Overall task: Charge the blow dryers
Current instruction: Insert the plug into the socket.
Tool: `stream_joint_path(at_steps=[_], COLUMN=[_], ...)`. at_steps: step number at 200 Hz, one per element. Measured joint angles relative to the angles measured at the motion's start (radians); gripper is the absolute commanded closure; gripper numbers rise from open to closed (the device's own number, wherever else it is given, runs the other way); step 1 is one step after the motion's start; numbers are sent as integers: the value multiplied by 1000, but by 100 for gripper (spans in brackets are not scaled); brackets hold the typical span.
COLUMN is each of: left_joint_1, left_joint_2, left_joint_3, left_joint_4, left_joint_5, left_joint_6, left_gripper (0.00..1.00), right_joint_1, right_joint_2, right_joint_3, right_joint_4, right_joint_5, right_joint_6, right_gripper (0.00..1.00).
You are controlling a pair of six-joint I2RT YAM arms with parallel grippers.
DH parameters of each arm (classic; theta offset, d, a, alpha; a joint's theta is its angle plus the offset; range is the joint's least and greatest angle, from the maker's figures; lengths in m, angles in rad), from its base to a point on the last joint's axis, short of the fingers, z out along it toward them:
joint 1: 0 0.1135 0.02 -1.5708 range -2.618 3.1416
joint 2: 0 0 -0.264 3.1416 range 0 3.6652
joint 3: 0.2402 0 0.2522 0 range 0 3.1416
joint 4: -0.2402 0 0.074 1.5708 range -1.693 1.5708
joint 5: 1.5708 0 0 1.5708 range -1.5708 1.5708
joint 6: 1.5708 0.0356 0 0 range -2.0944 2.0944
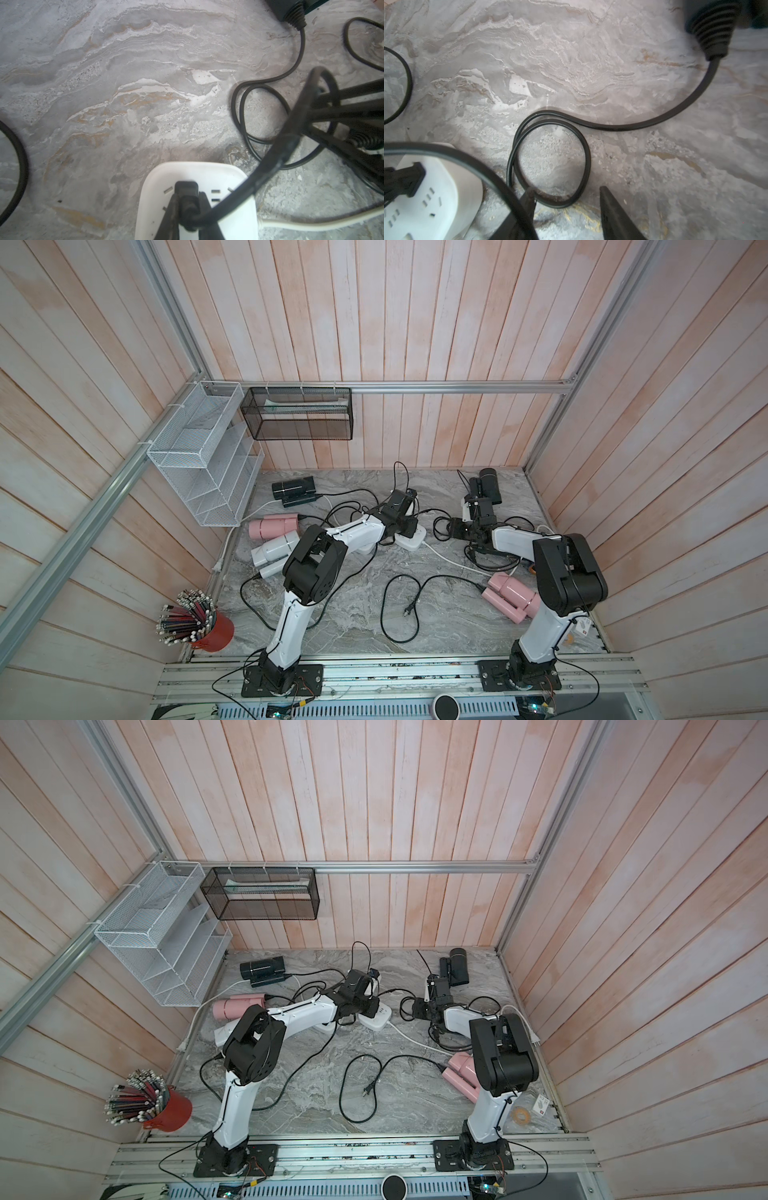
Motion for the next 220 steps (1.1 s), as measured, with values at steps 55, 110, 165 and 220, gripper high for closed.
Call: stream_joint_path(at_steps=[55,110,165,220], left_joint_1=[8,8,8,8], left_joint_2=[-27,-31,-33,-33], left_joint_3=[-32,-35,-37,-37], left_joint_4=[-3,-10,-8,-8], left_joint_5=[18,20,27,30], left_joint_6=[-21,-28,-50,-62], left_gripper=[85,84,84,83], right_joint_1=[0,0,2,34], right_joint_2=[92,208,360,380], right_joint_3=[77,214,427,467], right_joint_4=[5,29,28,15], right_joint_5=[3,18,-21,-56], right_joint_6=[20,31,32,5], right_gripper=[63,69,69,57])
